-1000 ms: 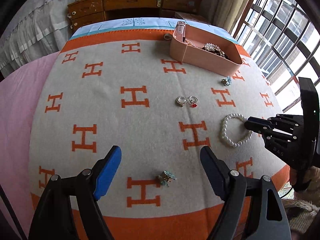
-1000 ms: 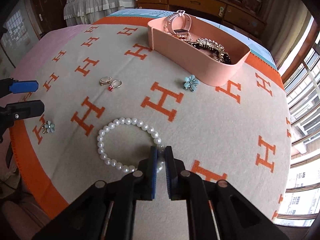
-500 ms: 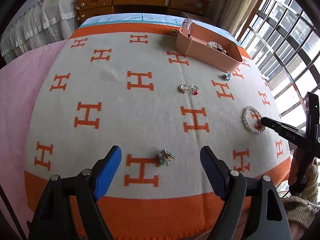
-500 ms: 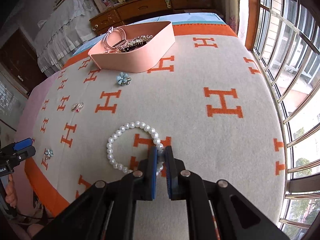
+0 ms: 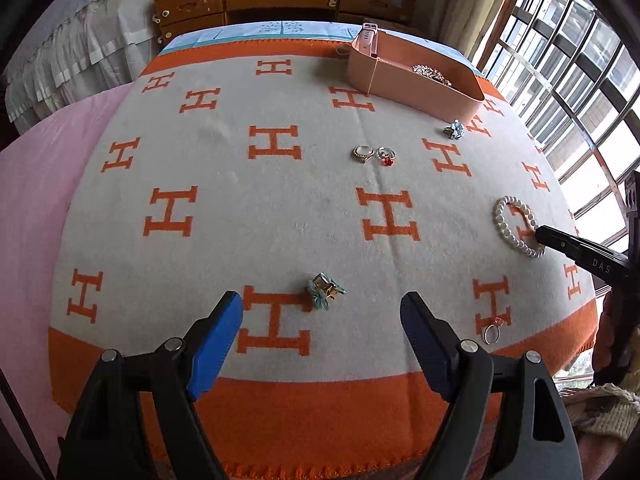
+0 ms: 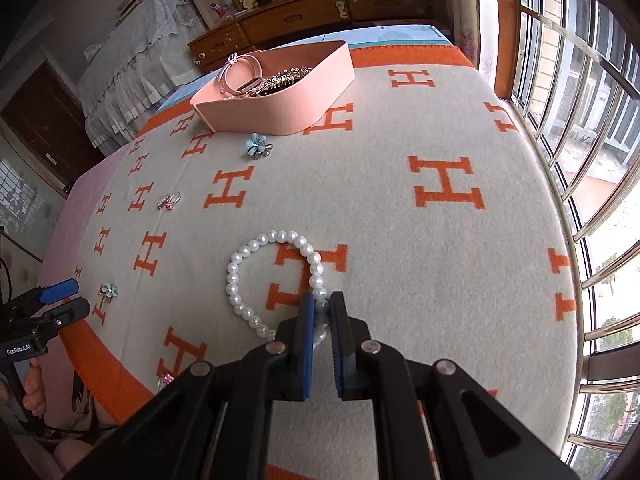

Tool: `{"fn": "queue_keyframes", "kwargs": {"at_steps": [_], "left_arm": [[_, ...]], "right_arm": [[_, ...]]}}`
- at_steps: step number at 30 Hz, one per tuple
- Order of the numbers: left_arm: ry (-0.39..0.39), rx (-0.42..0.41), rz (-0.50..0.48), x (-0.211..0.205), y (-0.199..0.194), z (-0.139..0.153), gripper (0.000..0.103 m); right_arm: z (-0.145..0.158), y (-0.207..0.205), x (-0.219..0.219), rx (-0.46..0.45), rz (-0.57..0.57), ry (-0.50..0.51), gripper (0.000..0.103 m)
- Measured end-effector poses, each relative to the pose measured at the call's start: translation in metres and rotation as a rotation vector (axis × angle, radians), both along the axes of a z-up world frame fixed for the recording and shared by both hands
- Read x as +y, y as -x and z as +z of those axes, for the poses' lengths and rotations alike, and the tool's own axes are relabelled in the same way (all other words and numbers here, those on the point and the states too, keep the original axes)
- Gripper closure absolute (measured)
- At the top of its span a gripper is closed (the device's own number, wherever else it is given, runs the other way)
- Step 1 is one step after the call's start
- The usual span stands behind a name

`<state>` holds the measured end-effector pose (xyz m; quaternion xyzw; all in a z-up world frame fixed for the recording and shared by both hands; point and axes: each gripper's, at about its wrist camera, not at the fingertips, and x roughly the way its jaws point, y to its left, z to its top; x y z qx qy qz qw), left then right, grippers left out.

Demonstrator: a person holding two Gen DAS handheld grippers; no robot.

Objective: Organize jewelry

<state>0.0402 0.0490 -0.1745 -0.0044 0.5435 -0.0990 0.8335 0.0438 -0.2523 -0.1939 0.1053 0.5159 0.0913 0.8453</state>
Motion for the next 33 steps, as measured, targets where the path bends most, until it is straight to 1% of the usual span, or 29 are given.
{"fn": "queue_keyframes", "kwargs": {"at_steps": [3, 5, 8, 12, 14, 16, 18, 19, 20, 22, 24, 25, 28, 33], "left_arm": [[0.007, 0.005, 0.004, -0.002, 0.000, -0.006, 0.025], [-0.001, 0.003, 0.003, -0.005, 0.001, -0.010, 0.036], [-0.007, 0.007, 0.012, -0.007, -0.001, -0.016, 0.045], [0.002, 0.019, 0.026, -0.008, -0.005, -0.020, 0.048], [0.004, 0.026, 0.032, -0.008, -0.008, -0.023, 0.059], [0.012, 0.044, 0.039, -0.007, -0.011, -0.026, 0.065], [0.012, 0.040, 0.049, -0.007, -0.013, -0.025, 0.073], [0.013, 0.040, 0.054, -0.006, -0.014, -0.026, 0.080], [0.020, 0.042, 0.060, -0.005, -0.015, -0.026, 0.083], [0.033, 0.043, 0.063, -0.004, -0.016, -0.026, 0.083], [0.024, 0.038, 0.061, -0.004, -0.015, -0.025, 0.084], [0.021, 0.033, 0.058, -0.005, -0.015, -0.023, 0.087], [0.015, 0.014, 0.044, -0.009, -0.014, -0.017, 0.087], [0.016, -0.024, 0.012, -0.016, -0.014, -0.003, 0.087]], "right_arm": [[0.000, 0.001, -0.001, -0.004, 0.003, -0.006, 0.095], [0.000, 0.002, 0.000, -0.008, 0.007, -0.002, 0.095], [0.000, 0.002, 0.001, -0.013, 0.012, 0.002, 0.095], [-0.001, 0.003, 0.000, -0.018, 0.017, -0.003, 0.095], [-0.001, 0.003, 0.000, -0.020, 0.018, -0.004, 0.095], [-0.001, 0.003, 0.001, -0.021, 0.020, -0.004, 0.095], [-0.001, 0.003, 0.001, -0.022, 0.022, -0.001, 0.095], [-0.001, 0.003, 0.001, -0.022, 0.023, 0.000, 0.095], [-0.001, 0.003, 0.001, -0.022, 0.023, 0.001, 0.095], [0.000, 0.002, 0.002, -0.021, 0.023, 0.004, 0.095], [0.000, 0.002, 0.002, -0.021, 0.022, 0.004, 0.095], [0.000, 0.002, 0.002, -0.021, 0.021, 0.004, 0.095], [0.002, 0.001, 0.005, -0.026, 0.026, 0.013, 0.096], [0.020, -0.001, 0.016, -0.080, 0.057, 0.045, 0.096]]}}
